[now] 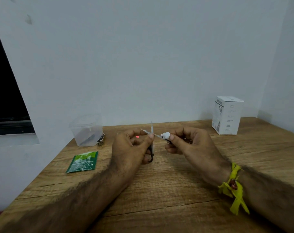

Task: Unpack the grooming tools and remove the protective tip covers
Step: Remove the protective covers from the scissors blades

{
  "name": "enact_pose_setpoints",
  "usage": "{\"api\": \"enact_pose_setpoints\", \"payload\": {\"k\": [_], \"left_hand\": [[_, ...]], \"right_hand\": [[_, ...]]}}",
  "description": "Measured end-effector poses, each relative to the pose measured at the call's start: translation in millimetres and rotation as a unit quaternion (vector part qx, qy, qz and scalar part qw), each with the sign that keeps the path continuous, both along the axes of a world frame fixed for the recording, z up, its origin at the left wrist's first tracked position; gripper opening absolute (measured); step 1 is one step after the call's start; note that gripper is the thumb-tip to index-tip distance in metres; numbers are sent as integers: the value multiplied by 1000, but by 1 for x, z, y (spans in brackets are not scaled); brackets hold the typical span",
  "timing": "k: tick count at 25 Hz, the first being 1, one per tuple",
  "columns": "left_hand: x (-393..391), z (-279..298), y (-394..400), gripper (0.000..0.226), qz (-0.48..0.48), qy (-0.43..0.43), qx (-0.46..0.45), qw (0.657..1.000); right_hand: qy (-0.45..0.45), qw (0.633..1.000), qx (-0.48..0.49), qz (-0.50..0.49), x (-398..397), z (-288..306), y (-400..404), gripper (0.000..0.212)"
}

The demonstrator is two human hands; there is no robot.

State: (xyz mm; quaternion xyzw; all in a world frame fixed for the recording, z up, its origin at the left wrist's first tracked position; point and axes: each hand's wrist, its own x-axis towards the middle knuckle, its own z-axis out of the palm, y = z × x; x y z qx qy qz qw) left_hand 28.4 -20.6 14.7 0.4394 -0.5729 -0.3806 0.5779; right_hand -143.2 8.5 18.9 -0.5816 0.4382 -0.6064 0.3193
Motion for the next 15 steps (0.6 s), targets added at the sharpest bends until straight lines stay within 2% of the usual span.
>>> {"api": "enact_pose_setpoints", "payload": {"k": [2,6,8,12,15], "left_hand": [[0,1,0,19,-5,-20,18,1000],[2,3,-1,18,-20,-10,44,999],[3,5,0,26,-17,3,37,999],[3,2,1,63,-30,-20,8,999],[2,-1,-3,56,-22,-18,-3,1000]], "right_hand": [[-19,999,35,22,1,0,0,7],[-140,985,92,50,-6,4,-5,12],[-171,981,78,36,-9,6,-7,12],[-185,982,41,19,-13,9,-9,14],[-187,982,31,9,-17,10,-10,14]]}}
